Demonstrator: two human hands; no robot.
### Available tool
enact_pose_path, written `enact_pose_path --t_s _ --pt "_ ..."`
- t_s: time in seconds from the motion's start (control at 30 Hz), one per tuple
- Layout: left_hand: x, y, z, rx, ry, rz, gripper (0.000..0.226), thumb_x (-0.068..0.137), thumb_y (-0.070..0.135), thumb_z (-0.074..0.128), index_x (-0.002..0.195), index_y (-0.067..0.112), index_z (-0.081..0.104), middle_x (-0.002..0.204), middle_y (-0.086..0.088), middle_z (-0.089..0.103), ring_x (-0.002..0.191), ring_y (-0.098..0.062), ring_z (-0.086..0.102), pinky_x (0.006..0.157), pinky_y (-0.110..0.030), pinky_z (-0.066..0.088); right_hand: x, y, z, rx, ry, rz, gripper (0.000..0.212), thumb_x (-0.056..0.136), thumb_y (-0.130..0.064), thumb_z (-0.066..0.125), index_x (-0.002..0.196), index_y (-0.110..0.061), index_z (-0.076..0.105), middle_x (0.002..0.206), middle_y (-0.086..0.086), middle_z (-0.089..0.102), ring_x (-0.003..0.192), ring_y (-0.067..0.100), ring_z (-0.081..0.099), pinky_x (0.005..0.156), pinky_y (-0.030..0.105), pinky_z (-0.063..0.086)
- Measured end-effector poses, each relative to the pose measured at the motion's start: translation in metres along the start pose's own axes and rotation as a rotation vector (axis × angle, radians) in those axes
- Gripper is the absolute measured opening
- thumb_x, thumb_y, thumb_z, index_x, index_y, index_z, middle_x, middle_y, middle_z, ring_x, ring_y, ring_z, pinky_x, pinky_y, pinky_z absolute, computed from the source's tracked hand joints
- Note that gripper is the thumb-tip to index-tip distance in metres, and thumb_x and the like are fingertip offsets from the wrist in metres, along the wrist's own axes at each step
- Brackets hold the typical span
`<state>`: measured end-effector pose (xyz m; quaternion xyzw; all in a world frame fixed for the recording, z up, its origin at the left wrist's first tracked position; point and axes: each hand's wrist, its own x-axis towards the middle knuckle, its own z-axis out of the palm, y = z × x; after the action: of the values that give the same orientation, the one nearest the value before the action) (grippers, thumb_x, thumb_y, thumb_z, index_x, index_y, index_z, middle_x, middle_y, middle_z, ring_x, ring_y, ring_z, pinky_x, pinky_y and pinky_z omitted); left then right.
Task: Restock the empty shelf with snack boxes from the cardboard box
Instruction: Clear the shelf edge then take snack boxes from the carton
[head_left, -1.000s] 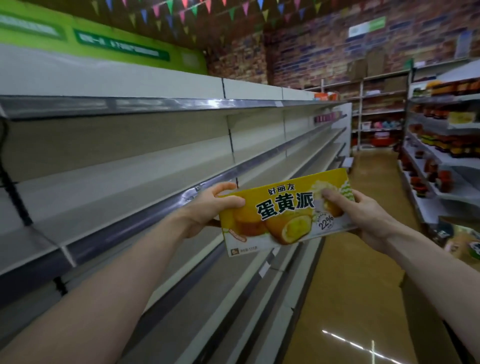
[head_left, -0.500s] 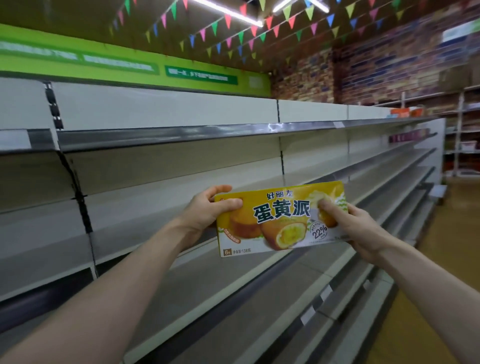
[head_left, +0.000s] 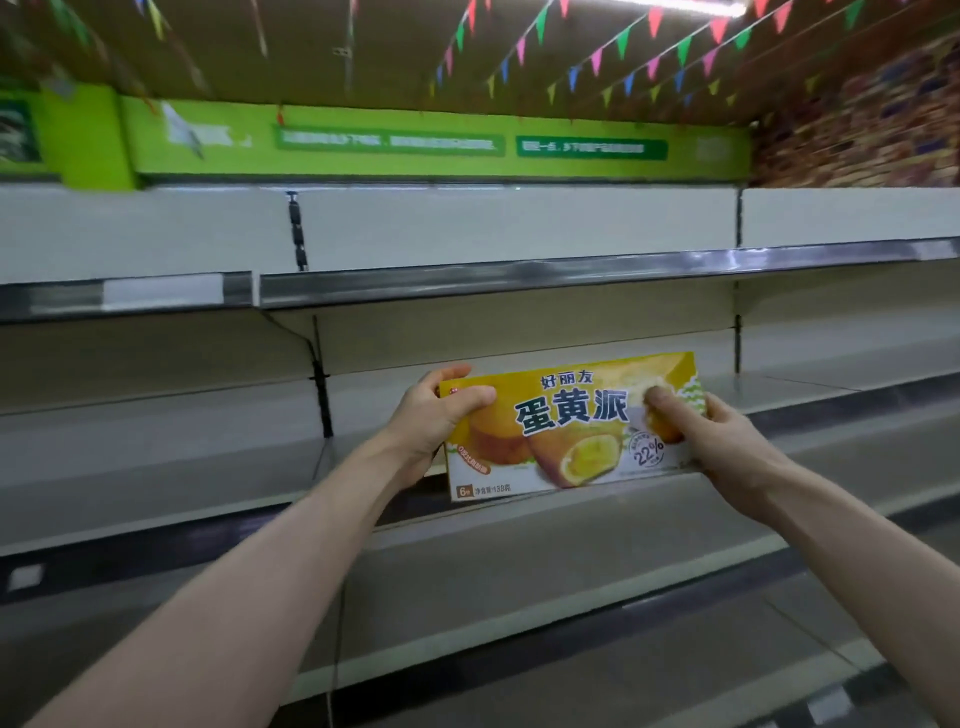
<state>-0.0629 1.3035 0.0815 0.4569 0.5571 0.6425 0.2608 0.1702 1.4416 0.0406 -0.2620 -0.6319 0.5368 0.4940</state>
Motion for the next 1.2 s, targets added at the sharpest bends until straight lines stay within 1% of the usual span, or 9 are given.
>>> enact_pose_path --t_s 0.07,0.17,0.33,0.5,0.7,0.83,0.9,1.0,1.2 --pt "0.005 0.002 -0.014 0.007 0.062 0.003 0.045 0.086 0.01 0.069 0.127 0.014 0.051 0.113 -0.012 0.058 0.095 -0.026 0.061 0.08 -0.041 0.054 0.014 0.005 0.016 0.028 -0.042 0.024 0.049 0.083 -0.04 0.067 0.121 -0.01 0.058 0.108 0.012 0.07 0.1 0.027 0.067 0.094 0.039 0.049" --pt "0.013 0.003 -0.038 0.026 0.151 0.008 0.043 0.083 0.009 0.072 0.12 0.017 0.053 0.123 -0.017 0.056 0.103 -0.031 0.061 0.087 -0.045 0.053 0.03 0.011 0.044 0.074 -0.114 0.049 0.042 0.089 -0.035 0.063 0.12 -0.008 0.058 0.108 0.013 0.071 0.098 0.028 0.068 0.08 0.033 0.051" --pt "0.019 0.007 -0.082 0.046 0.235 -0.007 0.051 0.081 0.009 0.074 0.126 0.019 0.053 0.123 -0.012 0.061 0.088 -0.022 0.066 0.072 -0.033 0.057 0.05 0.017 0.092 0.098 -0.143 0.04 0.045 0.087 -0.036 0.065 0.121 -0.007 0.058 0.105 0.011 0.07 0.089 0.022 0.067 0.075 0.032 0.05" --pt "0.02 0.011 -0.133 0.049 0.295 -0.041 0.057 0.083 0.01 0.073 0.133 0.023 0.05 0.117 -0.006 0.064 0.088 -0.022 0.066 0.078 -0.036 0.055 0.067 0.017 0.147 0.091 -0.215 -0.003 0.04 0.089 -0.035 0.064 0.119 -0.01 0.057 0.093 0.002 0.069 0.075 0.011 0.064 0.062 0.027 0.044" --pt "0.017 0.009 -0.205 0.086 0.373 -0.045 0.056 0.083 0.009 0.072 0.134 0.023 0.052 0.111 -0.003 0.063 0.082 -0.02 0.065 0.077 -0.035 0.053 0.079 0.024 0.227 0.096 -0.272 0.034 0.04 0.091 -0.029 0.063 0.122 -0.006 0.055 0.102 0.01 0.069 0.084 0.022 0.067 0.067 0.031 0.049" --pt "0.023 0.004 -0.246 0.157 0.367 -0.07 0.059 0.083 0.013 0.073 0.135 0.026 0.049 0.121 -0.006 0.061 0.09 -0.024 0.065 0.083 -0.04 0.053 0.088 0.031 0.267 0.066 -0.271 0.024 0.036 0.09 -0.028 0.064 0.119 -0.008 0.059 0.09 0.003 0.067 0.074 0.017 0.063 0.061 0.029 0.046" --pt "0.026 0.002 -0.264 0.191 0.361 -0.076 0.06 0.084 0.015 0.072 0.137 0.027 0.047 0.122 -0.006 0.059 0.091 -0.025 0.065 0.077 -0.038 0.055 0.094 0.033 0.284 0.054 -0.293 0.037 0.038 0.088 -0.03 0.066 0.12 -0.011 0.06 0.095 0.004 0.069 0.079 0.02 0.065 0.069 0.033 0.051" --pt "0.031 -0.001 -0.288 0.228 0.362 -0.097 0.06 0.085 0.014 0.072 0.137 0.029 0.045 0.12 -0.007 0.06 0.091 -0.025 0.065 0.082 -0.043 0.054 0.099 0.039 0.304 0.039 -0.36 0.075 0.046 0.085 -0.033 0.068 0.125 -0.014 0.057 0.106 0.009 0.071 0.093 0.028 0.068 0.086 0.041 0.053" --pt "0.037 -0.011 -0.325 0.237 0.363 -0.134 0.06 0.086 0.013 0.071 0.136 0.03 0.044 0.116 -0.011 0.063 0.092 -0.026 0.066 0.085 -0.042 0.055 0.108 0.044 0.335 0.037 -0.498 0.148 0.059 0.084 -0.028 0.069 0.136 -0.013 0.047 0.112 0.013 0.068 0.092 0.029 0.068 0.075 0.036 0.052"
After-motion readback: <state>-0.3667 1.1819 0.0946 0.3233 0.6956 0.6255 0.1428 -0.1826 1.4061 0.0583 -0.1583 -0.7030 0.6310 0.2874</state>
